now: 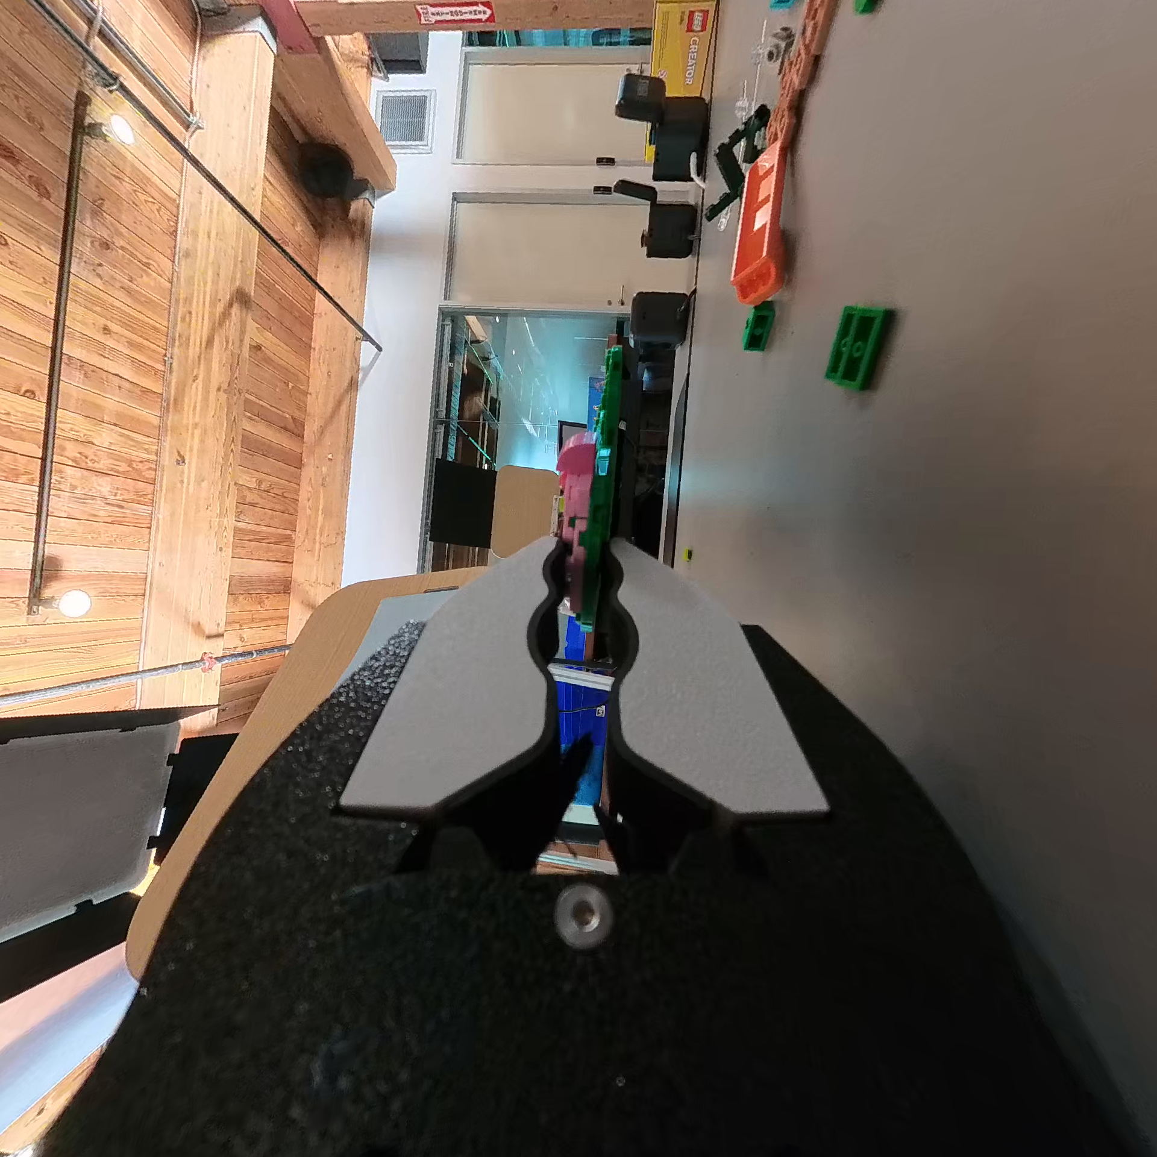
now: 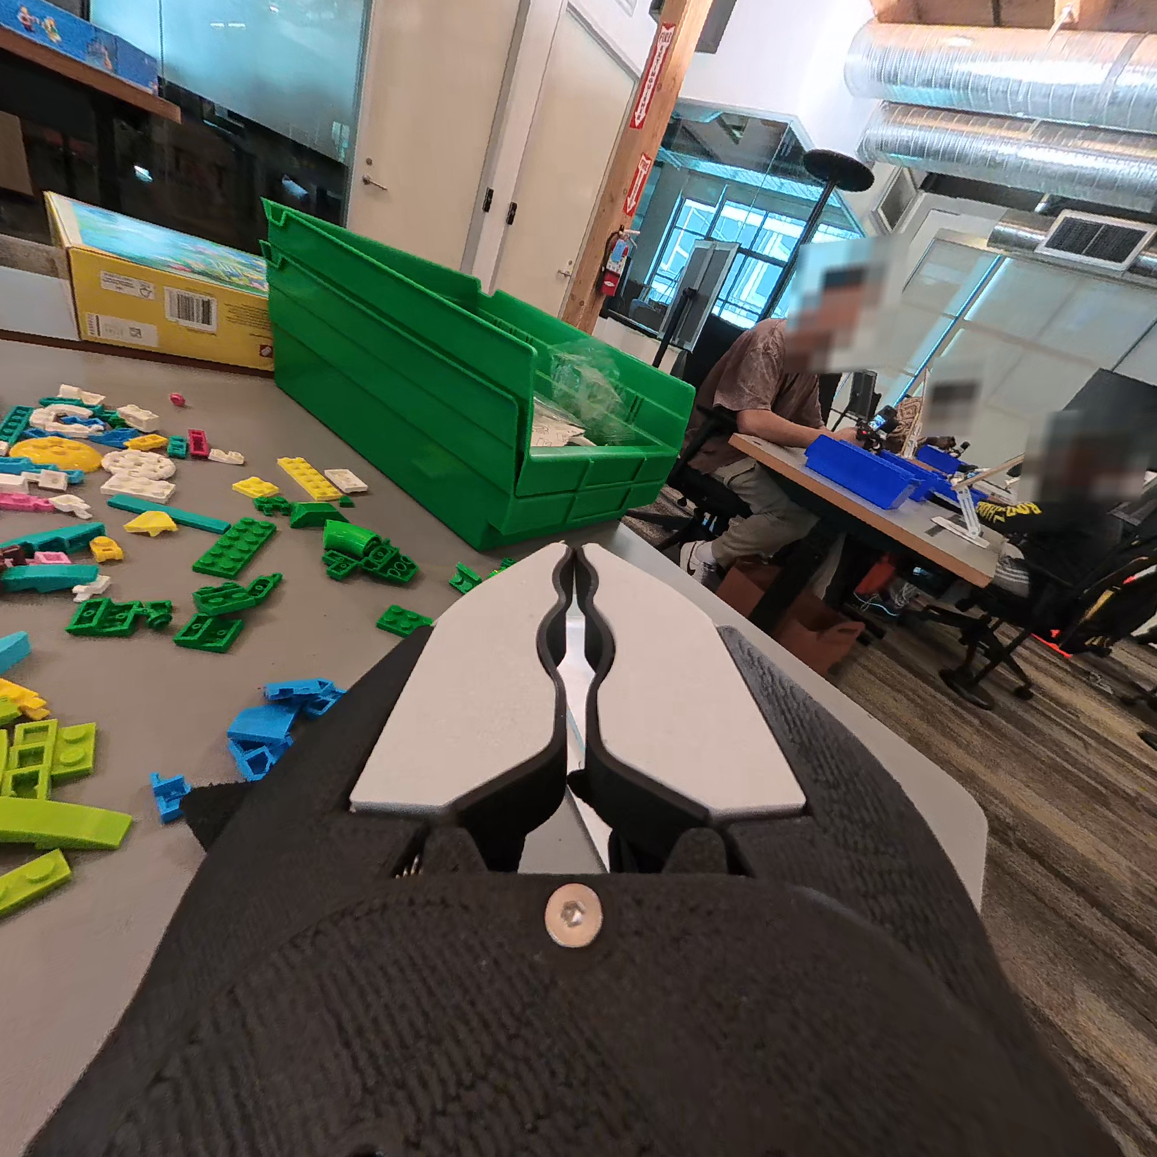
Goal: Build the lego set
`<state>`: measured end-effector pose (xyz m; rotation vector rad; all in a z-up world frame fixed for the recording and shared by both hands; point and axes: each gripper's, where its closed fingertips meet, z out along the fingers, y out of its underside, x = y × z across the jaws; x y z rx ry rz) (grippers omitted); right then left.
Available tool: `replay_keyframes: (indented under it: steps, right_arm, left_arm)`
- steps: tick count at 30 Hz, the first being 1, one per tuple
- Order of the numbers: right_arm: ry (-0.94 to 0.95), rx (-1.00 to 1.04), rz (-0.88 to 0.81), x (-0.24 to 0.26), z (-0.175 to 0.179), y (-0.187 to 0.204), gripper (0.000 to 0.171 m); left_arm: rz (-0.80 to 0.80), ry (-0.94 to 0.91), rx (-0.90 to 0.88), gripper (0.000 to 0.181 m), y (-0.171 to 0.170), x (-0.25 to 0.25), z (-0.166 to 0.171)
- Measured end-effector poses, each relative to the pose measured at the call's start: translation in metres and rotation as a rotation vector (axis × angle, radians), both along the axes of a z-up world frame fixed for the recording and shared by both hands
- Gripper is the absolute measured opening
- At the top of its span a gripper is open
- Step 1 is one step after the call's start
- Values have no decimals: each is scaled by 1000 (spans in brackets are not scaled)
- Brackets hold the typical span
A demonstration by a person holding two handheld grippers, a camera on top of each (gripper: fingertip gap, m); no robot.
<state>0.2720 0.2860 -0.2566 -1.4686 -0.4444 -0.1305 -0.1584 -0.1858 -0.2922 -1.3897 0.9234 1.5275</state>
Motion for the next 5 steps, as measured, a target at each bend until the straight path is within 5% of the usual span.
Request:
replay_keyframes:
  steps: [5]
  right_arm:
    - [-11,4,8,-2,0,0,0]
  left_arm:
    - [4,0,1,9,-1,-1,0]
